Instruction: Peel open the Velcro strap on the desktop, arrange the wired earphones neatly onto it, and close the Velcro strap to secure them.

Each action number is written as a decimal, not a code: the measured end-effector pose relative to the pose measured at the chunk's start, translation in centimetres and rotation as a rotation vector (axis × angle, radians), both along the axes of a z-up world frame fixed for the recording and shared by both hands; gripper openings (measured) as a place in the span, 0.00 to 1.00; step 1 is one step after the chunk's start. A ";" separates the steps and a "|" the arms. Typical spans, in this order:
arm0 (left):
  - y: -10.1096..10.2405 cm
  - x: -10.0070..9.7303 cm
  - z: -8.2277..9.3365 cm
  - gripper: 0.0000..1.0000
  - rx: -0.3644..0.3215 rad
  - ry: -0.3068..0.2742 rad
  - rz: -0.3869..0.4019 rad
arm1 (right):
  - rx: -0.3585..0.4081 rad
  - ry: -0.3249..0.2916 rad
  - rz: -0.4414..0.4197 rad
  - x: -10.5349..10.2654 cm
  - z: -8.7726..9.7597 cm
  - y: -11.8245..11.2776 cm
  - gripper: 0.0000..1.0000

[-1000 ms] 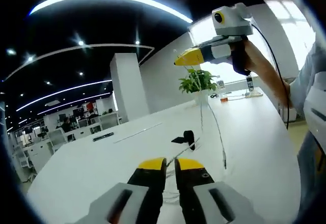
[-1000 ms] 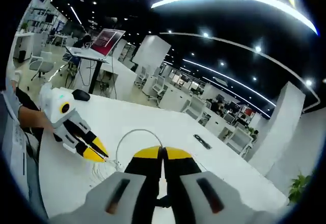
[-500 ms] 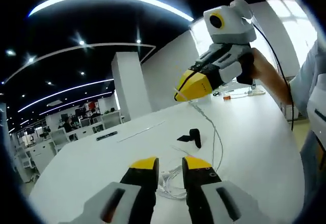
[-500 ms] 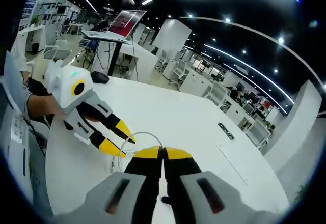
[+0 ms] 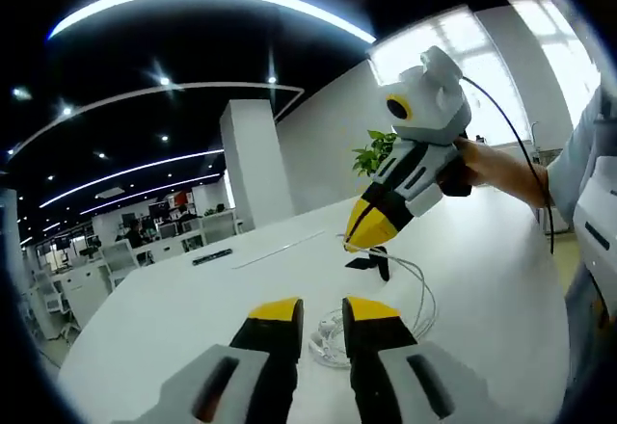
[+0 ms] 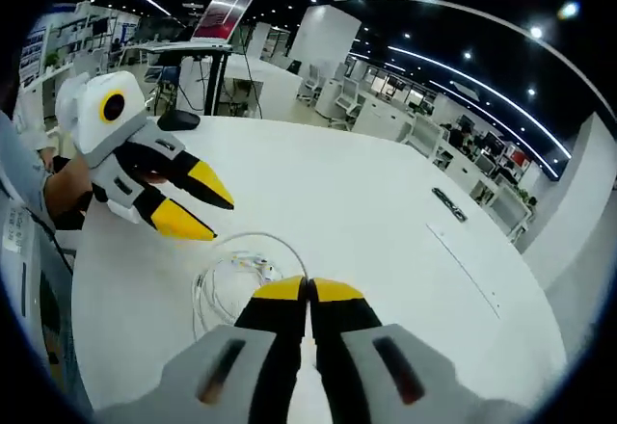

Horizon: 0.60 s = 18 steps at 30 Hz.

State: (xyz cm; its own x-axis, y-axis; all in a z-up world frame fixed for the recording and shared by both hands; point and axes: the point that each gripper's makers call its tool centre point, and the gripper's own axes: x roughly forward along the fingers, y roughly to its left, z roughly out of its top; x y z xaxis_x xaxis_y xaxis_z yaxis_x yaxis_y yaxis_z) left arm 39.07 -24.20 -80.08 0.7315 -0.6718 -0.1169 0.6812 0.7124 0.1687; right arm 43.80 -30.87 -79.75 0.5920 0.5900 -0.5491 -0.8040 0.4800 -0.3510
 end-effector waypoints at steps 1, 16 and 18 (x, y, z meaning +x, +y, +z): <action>-0.3 -0.1 0.1 0.21 0.003 -0.003 -0.008 | -0.002 0.007 -0.007 0.3 -0.4 -0.2 0.04; -4.9 -3.4 -0.2 0.21 -0.088 0.104 -0.197 | 0.067 0.050 -0.016 0.1 0.0 -0.2 0.04; -5.8 -3.5 -0.8 0.21 -0.105 0.141 -0.205 | 0.069 0.053 -0.011 -0.1 0.1 -0.1 0.04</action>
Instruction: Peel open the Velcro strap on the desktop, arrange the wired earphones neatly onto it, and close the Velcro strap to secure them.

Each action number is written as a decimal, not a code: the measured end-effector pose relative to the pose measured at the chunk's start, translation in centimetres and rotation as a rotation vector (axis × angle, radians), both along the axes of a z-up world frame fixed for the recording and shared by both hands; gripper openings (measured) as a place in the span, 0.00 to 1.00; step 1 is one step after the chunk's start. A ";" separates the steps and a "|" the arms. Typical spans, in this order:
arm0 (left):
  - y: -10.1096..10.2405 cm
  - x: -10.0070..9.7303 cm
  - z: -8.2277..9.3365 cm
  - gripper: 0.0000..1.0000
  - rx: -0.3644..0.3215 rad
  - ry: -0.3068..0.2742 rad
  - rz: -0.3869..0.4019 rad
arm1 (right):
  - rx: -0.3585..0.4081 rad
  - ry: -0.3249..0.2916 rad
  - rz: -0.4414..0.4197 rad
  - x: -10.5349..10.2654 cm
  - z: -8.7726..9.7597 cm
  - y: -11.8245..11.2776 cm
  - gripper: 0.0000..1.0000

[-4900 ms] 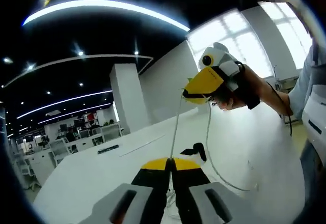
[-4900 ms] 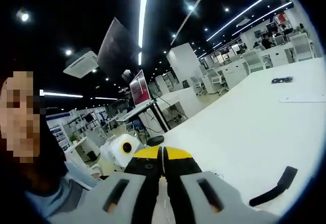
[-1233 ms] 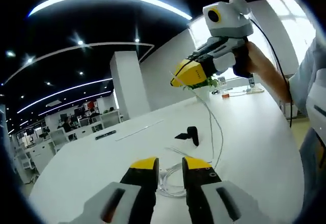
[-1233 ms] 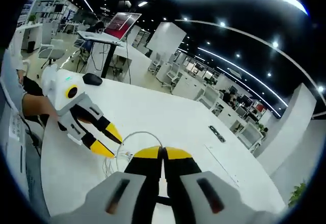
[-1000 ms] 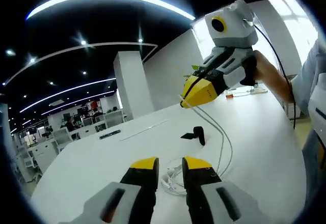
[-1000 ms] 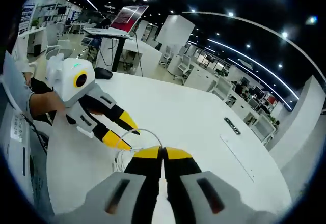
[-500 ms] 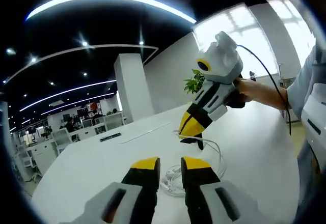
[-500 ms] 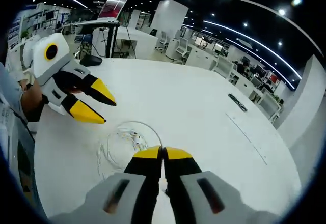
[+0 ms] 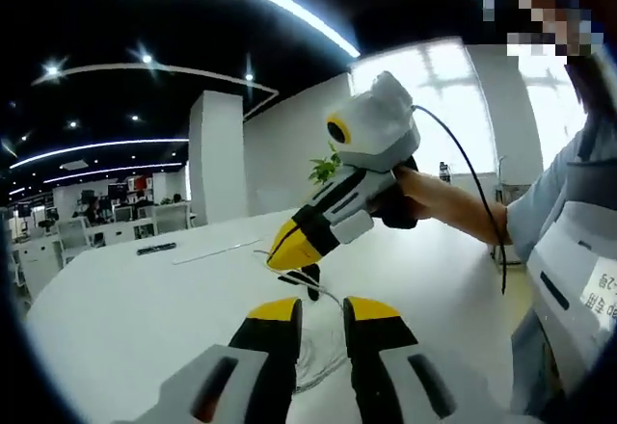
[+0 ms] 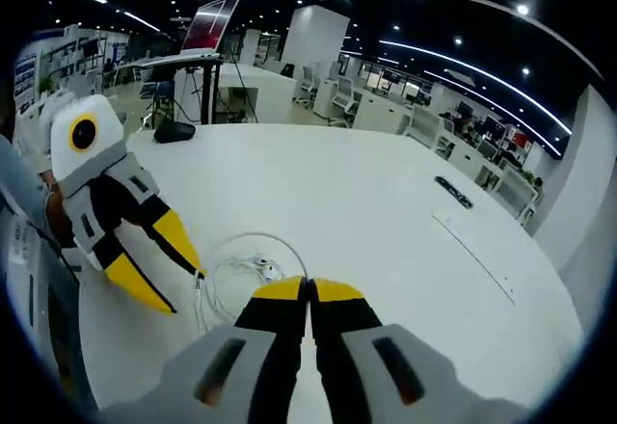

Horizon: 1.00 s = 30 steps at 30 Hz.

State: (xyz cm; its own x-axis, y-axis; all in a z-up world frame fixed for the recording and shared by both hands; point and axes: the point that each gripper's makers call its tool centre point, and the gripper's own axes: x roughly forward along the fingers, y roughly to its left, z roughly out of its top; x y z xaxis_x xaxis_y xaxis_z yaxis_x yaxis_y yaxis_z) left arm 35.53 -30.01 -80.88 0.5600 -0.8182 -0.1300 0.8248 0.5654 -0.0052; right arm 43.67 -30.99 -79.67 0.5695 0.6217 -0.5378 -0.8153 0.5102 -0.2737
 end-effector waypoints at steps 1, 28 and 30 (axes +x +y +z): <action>-0.4 -0.1 -0.4 0.21 -0.012 0.036 -0.005 | 0.002 0.003 0.002 -0.1 0.0 0.0 0.04; 0.2 0.6 2.0 0.07 -0.257 0.188 0.001 | -0.019 -0.017 -0.020 -0.7 -0.2 -2.2 0.04; 1.1 0.8 2.6 0.07 -0.290 0.204 0.009 | -0.026 -0.014 -0.023 -0.8 -0.4 -2.6 0.04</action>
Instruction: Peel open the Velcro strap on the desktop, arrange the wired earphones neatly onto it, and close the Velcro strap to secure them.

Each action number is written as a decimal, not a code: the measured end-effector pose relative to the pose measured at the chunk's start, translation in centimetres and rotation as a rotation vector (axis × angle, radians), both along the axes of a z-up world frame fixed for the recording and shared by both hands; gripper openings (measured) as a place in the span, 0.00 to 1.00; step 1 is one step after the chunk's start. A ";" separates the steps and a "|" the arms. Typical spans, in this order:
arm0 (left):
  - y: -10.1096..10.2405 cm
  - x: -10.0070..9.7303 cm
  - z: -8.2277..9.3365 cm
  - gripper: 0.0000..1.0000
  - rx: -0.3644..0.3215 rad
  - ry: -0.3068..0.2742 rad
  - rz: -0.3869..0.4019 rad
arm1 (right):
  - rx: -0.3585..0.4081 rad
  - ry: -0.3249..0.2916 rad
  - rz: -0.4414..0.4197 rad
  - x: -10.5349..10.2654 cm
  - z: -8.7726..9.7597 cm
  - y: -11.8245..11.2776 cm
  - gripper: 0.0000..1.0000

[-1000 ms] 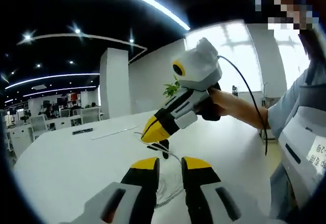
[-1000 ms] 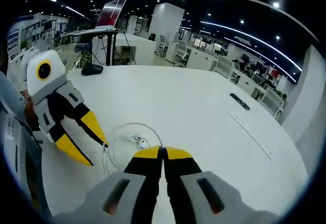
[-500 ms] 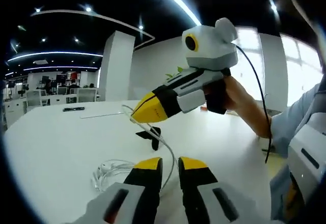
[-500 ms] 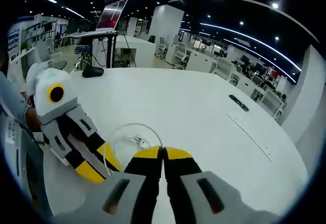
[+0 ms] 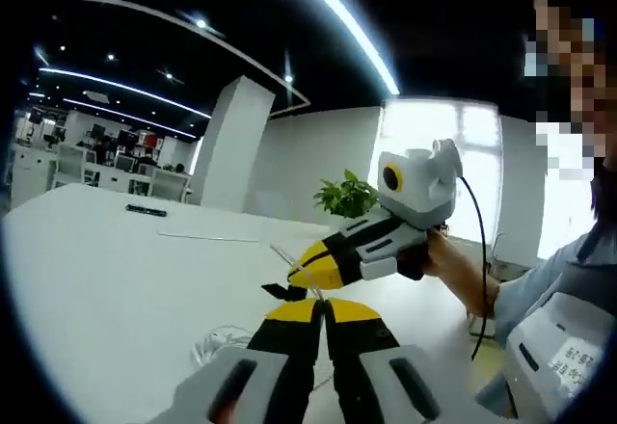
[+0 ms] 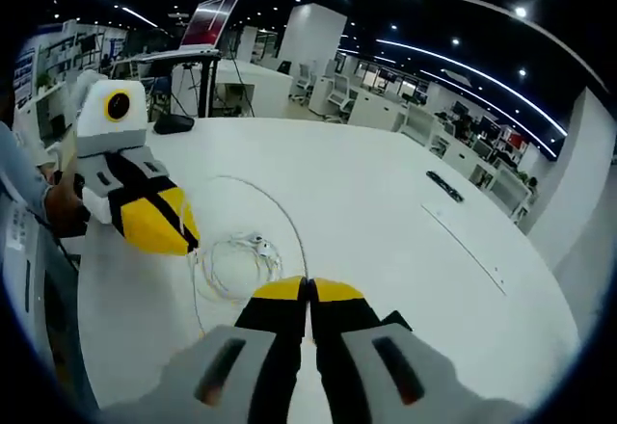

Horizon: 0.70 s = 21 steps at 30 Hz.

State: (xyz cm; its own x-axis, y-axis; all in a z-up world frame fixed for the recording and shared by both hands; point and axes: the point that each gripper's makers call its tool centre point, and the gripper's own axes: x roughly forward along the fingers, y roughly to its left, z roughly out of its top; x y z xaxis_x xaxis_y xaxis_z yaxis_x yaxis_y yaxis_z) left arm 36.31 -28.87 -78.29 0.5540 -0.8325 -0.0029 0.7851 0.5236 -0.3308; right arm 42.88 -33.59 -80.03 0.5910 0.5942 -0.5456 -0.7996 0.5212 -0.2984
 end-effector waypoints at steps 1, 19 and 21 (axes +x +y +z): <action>0.3 0.0 0.3 0.06 -0.019 0.010 0.000 | 0.000 0.001 -0.001 0.0 0.0 -0.1 0.04; 4.3 1.8 -1.8 0.06 -0.084 0.142 0.068 | 0.103 0.115 0.115 -2.7 -0.4 2.1 0.04; 3.6 1.1 -1.9 0.06 -0.057 0.119 0.029 | 0.143 0.093 0.120 -2.6 0.6 2.4 0.04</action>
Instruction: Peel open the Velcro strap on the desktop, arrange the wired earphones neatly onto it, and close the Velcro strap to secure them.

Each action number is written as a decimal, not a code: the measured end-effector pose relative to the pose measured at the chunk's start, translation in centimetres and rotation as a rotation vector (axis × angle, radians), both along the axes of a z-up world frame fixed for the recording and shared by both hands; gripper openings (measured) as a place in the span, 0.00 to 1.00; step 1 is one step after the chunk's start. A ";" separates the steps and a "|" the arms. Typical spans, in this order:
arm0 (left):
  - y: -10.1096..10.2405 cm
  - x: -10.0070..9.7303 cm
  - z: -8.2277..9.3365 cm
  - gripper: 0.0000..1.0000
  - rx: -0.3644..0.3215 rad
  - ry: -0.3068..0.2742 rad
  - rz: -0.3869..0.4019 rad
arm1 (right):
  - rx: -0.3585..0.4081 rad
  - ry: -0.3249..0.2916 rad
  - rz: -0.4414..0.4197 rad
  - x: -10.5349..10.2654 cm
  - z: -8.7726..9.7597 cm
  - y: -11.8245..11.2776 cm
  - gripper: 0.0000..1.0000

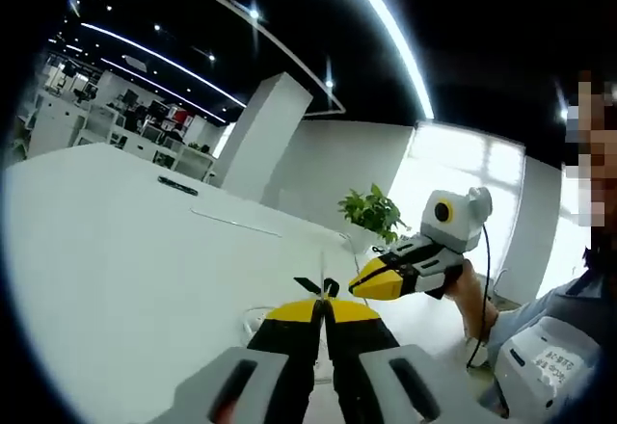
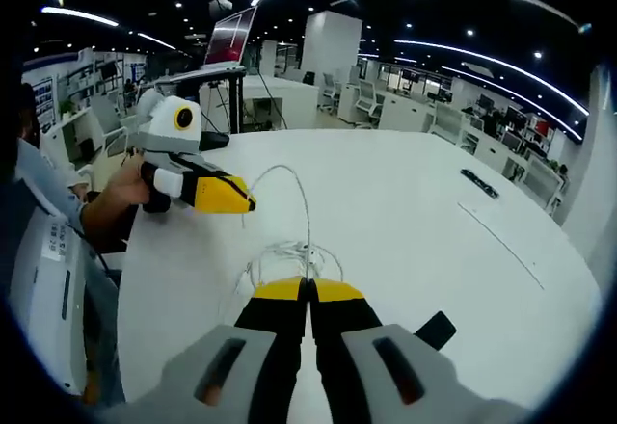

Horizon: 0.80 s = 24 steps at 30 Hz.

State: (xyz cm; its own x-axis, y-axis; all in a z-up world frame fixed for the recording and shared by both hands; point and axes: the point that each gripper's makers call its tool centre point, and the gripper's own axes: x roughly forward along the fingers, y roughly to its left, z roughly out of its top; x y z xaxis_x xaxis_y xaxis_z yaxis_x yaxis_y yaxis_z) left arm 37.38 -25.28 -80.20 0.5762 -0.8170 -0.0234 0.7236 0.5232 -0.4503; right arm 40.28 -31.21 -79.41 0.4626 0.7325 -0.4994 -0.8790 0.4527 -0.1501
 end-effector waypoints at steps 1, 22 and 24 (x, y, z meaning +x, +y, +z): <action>-0.4 -0.5 0.0 0.06 0.025 -0.025 -0.027 | 0.025 -0.029 -0.002 0.2 0.7 0.1 0.04; 0.5 0.3 2.6 0.06 0.124 -0.228 0.043 | 0.225 -0.386 -0.001 1.9 12.9 2.8 0.04; 0.5 0.4 2.7 0.06 0.128 -0.238 0.051 | 0.177 -0.471 0.003 2.4 13.5 3.1 0.04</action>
